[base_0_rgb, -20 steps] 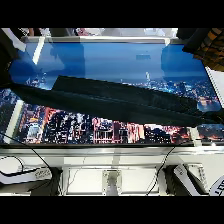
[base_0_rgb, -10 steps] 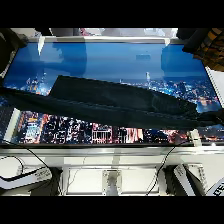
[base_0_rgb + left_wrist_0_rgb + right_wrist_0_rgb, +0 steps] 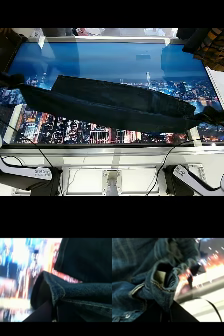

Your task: Fold the clothes and pants, and hang the long-sleeved shirts on hangers.

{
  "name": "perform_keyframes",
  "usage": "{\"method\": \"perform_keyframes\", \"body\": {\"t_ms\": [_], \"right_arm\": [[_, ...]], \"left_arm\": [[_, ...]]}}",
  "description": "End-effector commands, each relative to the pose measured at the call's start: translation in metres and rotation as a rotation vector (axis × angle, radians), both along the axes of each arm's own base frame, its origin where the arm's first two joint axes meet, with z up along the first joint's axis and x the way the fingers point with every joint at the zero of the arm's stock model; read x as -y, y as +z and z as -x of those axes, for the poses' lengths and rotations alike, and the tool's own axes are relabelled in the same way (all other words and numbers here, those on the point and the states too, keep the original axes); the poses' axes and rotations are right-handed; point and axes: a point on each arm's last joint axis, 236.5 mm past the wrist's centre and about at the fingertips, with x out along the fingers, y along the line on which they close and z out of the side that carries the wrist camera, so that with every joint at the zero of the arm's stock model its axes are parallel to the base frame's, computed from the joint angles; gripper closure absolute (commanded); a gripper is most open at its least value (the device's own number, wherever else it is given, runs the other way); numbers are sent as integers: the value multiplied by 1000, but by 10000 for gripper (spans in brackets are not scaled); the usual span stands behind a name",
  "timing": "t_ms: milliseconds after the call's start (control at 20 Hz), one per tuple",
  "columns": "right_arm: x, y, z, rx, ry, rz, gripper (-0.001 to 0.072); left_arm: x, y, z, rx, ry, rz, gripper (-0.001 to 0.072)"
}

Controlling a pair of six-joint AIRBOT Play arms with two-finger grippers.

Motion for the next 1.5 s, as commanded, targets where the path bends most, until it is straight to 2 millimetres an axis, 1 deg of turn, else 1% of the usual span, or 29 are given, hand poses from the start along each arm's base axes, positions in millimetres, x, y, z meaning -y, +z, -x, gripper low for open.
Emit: {"method": "perform_keyframes", "body": {"t_ms": [0,100,200,300,350,400,450,600,700,800,900,1000,1100,1150,1200,1250,1350,1400,1450], "right_arm": [[-3,-26,-61,31,-3,21,676],[3,-30,-99,82,-13,45,676],[16,-27,-124,126,-52,70,676],[33,-21,-140,171,-94,99,676],[39,-19,-145,185,-102,107,676],[40,-22,-147,183,-103,106,676],[40,-28,-148,173,-103,101,676],[41,-47,-148,142,-104,85,675],[45,-52,-154,156,-113,93,675],[50,-50,-164,199,-135,106,675],[55,-44,-175,252,-153,116,675],[58,-39,-184,295,-170,121,674],[57,-41,-192,322,-188,106,673],[55,-44,-197,329,-190,98,672],[52,-47,-202,337,-188,97,669],[49,-49,-208,349,-182,101,626],[45,-48,-221,386,-171,118,492],[43,-45,-227,401,-163,124,443],[43,-39,-232,414,-160,128,417]], "left_arm": [[14,-12,-60,137,-14,-35,680],[15,-20,-81,169,28,-20,680],[9,-20,-98,226,68,-18,680],[-7,-8,-112,312,130,-26,681],[-13,-3,-117,347,158,-26,681],[-18,-2,-121,369,171,-28,681],[-18,-4,-125,379,177,-16,681],[-9,-26,-138,382,200,62,680],[-5,-37,-149,402,222,111,681],[-6,-39,-160,442,247,140,680],[-8,-43,-166,463,263,150,680],[-7,-53,-171,463,279,173,680],[-6,-63,-173,454,282,177,679],[-7,-66,-174,455,285,176,668],[-8,-67,-175,460,286,173,637],[-10,-64,-177,472,287,167,570],[-12,-57,-180,494,289,162,448],[-13,-53,-181,503,287,159,422],[-14,-48,-183,511,283,154,373]]}}
